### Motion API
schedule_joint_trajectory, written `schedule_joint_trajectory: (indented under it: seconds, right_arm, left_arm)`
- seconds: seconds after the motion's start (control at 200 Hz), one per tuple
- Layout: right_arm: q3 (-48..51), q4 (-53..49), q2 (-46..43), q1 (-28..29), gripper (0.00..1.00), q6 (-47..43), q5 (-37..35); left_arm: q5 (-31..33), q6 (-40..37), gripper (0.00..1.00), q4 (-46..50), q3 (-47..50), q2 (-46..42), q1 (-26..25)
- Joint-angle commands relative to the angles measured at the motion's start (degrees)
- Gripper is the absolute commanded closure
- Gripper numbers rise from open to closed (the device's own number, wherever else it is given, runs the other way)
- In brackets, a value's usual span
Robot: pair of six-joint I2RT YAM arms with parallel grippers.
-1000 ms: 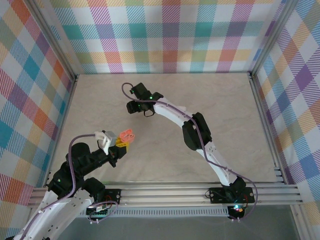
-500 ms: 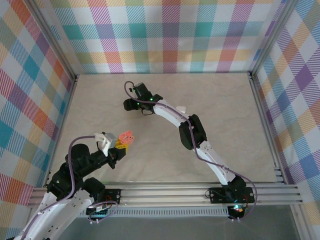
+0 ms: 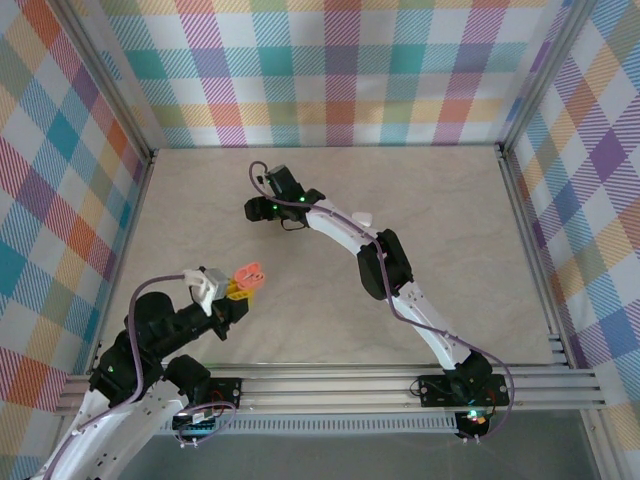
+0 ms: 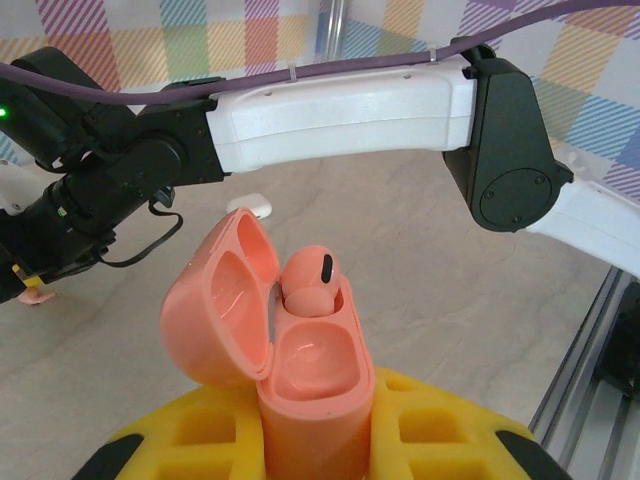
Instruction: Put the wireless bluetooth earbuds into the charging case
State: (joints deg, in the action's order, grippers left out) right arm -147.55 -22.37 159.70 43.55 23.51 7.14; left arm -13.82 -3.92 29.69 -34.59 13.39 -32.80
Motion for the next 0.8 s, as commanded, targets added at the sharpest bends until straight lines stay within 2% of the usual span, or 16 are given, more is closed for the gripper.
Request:
schedule_joint_trajectory:
  seconds: [0.0, 0.21, 0.43, 0.795]
  right_arm:
    - [-1.78, -1.28, 1.53, -0.52, 0.33, 2.07, 0.72]
    - [-2.0, -1.64, 1.94, -1.41, 0.32, 3.17, 5.43]
    - [-0.4, -5.58, 0.44, -1.36, 0.41, 2.26, 8.55]
    - [16.87, -5.67, -11.97, -1.28, 0.46, -0.1, 7.45]
  left_arm:
    - [0.4, 0.23, 0.92, 0.59, -1.63, -1.5, 0.64]
    - [0.38, 0.49, 0.91, 0.81, -1.8, -2.02, 0.63]
    - [0.69, 0.53, 0.91, 1.31, -1.79, -2.65, 0.63]
    - [0.74, 0.61, 0.91, 1.51, -1.89, -3.32, 0.63]
